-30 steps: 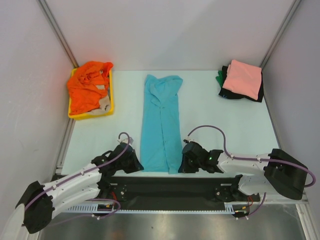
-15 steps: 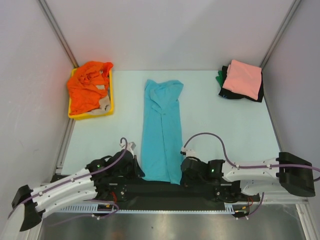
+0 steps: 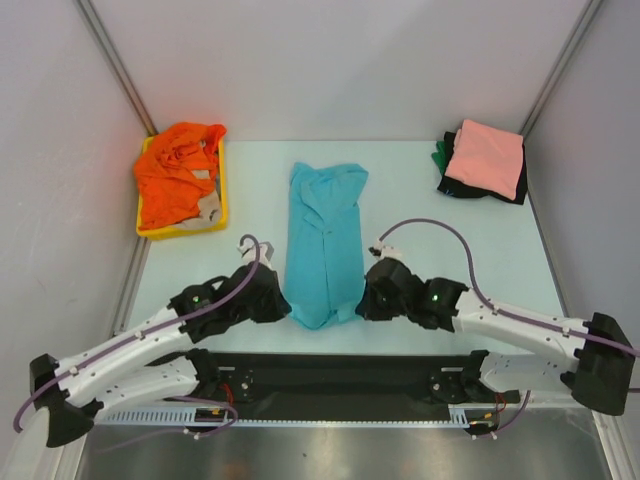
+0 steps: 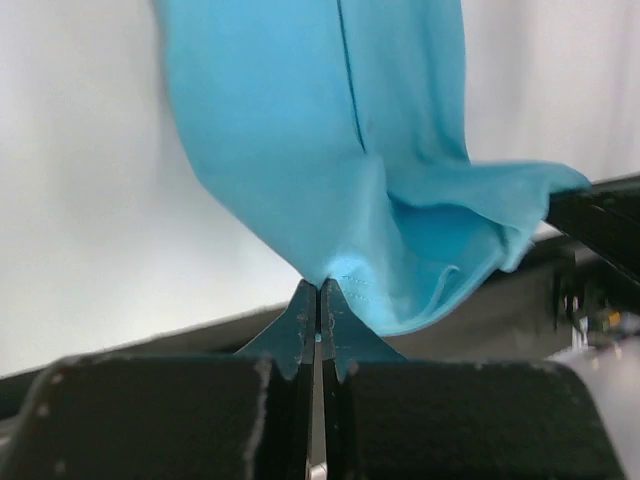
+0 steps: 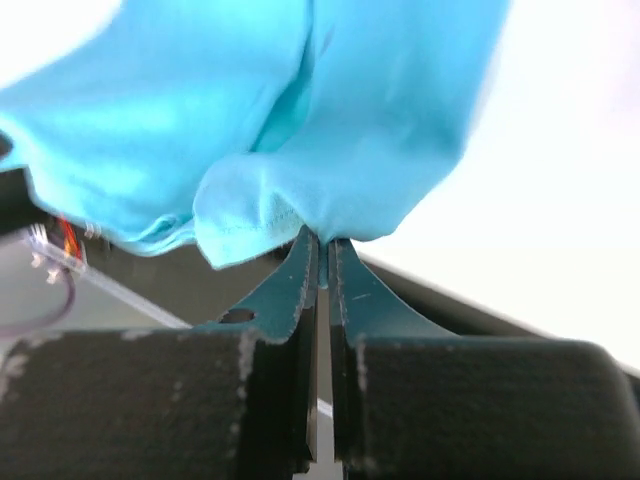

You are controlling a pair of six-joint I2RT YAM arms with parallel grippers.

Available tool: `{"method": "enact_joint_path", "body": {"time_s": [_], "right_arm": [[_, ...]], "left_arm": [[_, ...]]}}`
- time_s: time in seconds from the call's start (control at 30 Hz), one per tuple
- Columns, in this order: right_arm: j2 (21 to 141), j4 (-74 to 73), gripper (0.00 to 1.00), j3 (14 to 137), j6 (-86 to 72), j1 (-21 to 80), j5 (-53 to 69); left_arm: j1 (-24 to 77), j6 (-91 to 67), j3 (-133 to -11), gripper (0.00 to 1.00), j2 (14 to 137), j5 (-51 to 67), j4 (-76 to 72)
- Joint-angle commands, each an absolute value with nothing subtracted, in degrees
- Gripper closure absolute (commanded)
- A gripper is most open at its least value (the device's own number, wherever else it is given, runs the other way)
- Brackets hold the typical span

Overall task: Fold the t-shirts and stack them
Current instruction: Fold the tshirt

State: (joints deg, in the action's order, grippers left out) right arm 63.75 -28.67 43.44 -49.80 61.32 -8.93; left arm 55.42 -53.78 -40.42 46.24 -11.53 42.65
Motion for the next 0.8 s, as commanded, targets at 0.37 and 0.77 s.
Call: {"method": "enact_joint_path", "body": {"time_s": [0.37, 0.77], "right_arm": [[85.59, -27.86, 1.0, 65.98, -28.48, 37.63, 0.86], [101.5, -27.86, 1.0, 78.3, -23.56, 31.12, 7.64]], "left_arm": [[28.85, -34.72, -58.53, 1.0, 69.95, -2.48, 28.04], [22.94, -32.52, -68.98, 1.0, 89.63, 1.67, 26.45]]}}
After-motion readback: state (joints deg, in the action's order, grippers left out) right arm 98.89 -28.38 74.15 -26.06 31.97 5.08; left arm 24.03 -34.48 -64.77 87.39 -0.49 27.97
